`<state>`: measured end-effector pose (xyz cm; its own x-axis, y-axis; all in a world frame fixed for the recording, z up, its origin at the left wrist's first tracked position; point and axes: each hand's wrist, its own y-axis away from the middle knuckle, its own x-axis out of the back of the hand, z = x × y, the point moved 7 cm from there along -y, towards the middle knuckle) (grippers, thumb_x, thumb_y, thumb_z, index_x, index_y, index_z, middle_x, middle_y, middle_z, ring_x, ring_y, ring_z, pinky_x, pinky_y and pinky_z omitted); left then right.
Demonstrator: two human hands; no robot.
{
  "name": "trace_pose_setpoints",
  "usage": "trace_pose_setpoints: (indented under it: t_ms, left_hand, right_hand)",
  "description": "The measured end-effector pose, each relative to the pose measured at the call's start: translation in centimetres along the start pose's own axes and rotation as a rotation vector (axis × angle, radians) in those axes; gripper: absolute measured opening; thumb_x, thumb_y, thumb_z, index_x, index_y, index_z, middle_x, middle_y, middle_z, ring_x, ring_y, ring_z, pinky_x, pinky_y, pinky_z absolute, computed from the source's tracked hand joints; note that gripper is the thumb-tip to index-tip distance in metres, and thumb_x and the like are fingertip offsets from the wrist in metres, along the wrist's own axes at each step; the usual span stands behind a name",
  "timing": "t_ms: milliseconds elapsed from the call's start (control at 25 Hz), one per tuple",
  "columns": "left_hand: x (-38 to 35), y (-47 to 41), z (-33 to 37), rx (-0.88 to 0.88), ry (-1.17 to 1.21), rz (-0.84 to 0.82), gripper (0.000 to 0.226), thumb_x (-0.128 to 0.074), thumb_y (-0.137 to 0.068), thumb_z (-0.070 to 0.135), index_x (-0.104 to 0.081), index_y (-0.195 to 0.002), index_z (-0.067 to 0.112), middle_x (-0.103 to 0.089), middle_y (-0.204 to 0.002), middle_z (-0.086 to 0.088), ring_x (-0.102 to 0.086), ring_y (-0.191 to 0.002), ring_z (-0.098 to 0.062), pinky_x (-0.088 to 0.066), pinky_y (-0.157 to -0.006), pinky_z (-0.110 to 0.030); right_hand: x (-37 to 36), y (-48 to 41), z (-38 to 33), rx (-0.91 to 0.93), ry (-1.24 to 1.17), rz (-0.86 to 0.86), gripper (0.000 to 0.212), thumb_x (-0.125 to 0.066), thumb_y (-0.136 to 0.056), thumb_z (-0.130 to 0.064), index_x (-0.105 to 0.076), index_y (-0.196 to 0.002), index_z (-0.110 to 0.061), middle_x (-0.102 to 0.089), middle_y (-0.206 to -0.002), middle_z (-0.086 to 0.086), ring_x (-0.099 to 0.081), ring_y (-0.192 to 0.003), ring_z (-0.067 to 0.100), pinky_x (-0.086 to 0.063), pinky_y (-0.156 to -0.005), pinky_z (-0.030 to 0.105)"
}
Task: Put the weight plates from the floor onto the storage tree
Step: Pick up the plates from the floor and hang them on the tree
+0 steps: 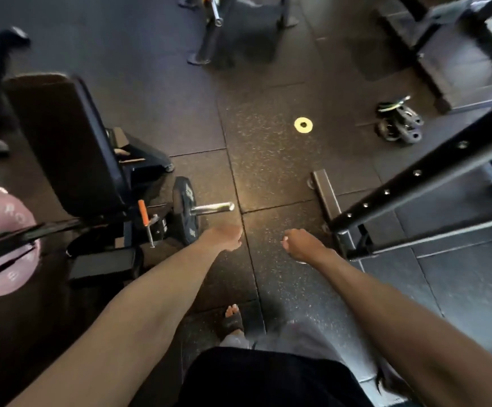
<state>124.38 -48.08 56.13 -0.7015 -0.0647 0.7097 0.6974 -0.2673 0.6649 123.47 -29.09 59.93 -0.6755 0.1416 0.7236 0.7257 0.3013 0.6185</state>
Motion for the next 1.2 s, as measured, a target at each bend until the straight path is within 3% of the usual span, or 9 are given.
trace_pose_setpoints:
  t_ms: [240, 400, 640, 920, 1040, 1200]
  left_hand:
    - [4.3, -7.6, -5.5, 0.056, 0.111, -0.071, 0.027, -0.053, -0.098, 0.029, -0.061, -0.112, 0.007, -0.067, -0.105, -0.013, -0.063, -0.093, -0.030, -0.049, -0.078, -0.038]
    - [12.0, -15.5, -6.4, 0.075, 0.198, -0.075, 0.025, -0.049, -0.100, 0.024, -0.058, -0.111, 0.003, -0.063, -0.102, -0.016, -0.062, -0.095, -0.034, -0.048, -0.079, -0.040]
    - [24.8, -28.3, -7.4, 0.114, 0.290, -0.019, 0.019, -0.049, -0.100, 0.029, -0.060, -0.102, 0.014, -0.065, -0.097, -0.007, -0.061, -0.087, -0.024, -0.050, -0.077, -0.039]
    - [37.8, -44.2, -7.8, -0.008, 0.195, -0.082, 0.020, -0.049, -0.099, 0.022, -0.064, -0.100, 0.010, -0.059, -0.084, -0.005, -0.056, -0.081, -0.022, -0.043, -0.071, -0.034]
    - [42.8, -51.2, -8.5, -0.059, 0.141, -0.129, 0.017, -0.051, -0.099, 0.024, -0.062, -0.102, 0.012, -0.064, -0.095, -0.006, -0.060, -0.089, -0.025, -0.044, -0.072, -0.033]
    - [49.4, -59.7, -9.6, -0.113, 0.093, -0.186, 0.022, -0.052, -0.098, 0.023, -0.063, -0.110, 0.007, -0.067, -0.106, -0.013, -0.062, -0.100, -0.031, -0.045, -0.075, -0.035]
  right_hand:
    - [4.6, -10.8, -1.4, 0.056, 0.052, -0.098, 0.032, -0.046, -0.100, -0.020, -0.069, -0.108, 0.001, -0.069, -0.114, 0.022, -0.064, -0.109, 0.038, -0.048, -0.085, 0.036]
    - [10.5, -19.7, 2.3, 0.011, 0.066, -0.123, 0.034, -0.044, -0.101, -0.022, -0.066, -0.109, 0.002, -0.067, -0.116, 0.024, -0.063, -0.109, 0.039, -0.047, -0.083, 0.036]
    - [21.7, -31.8, 8.2, -0.084, -0.015, -0.119, 0.033, -0.046, -0.098, -0.025, -0.068, -0.107, -0.001, -0.069, -0.114, 0.021, -0.065, -0.108, 0.038, -0.052, -0.089, 0.039]
    - [31.1, -44.1, 12.4, -0.215, -0.176, -0.129, 0.029, -0.048, -0.099, -0.023, -0.068, -0.113, -0.006, -0.069, -0.118, 0.016, -0.063, -0.113, 0.034, -0.049, -0.097, 0.039]
    - [34.7, -49.2, 14.0, -0.308, -0.267, -0.114, 0.028, -0.048, -0.100, -0.023, -0.067, -0.115, -0.008, -0.069, -0.118, 0.014, -0.063, -0.113, 0.033, -0.047, -0.095, 0.037]
    - [39.5, -56.2, 15.3, -0.428, -0.454, -0.086, 0.029, -0.045, -0.098, -0.024, -0.069, -0.105, -0.008, -0.070, -0.102, 0.012, -0.066, -0.098, 0.031, -0.052, -0.089, 0.040]
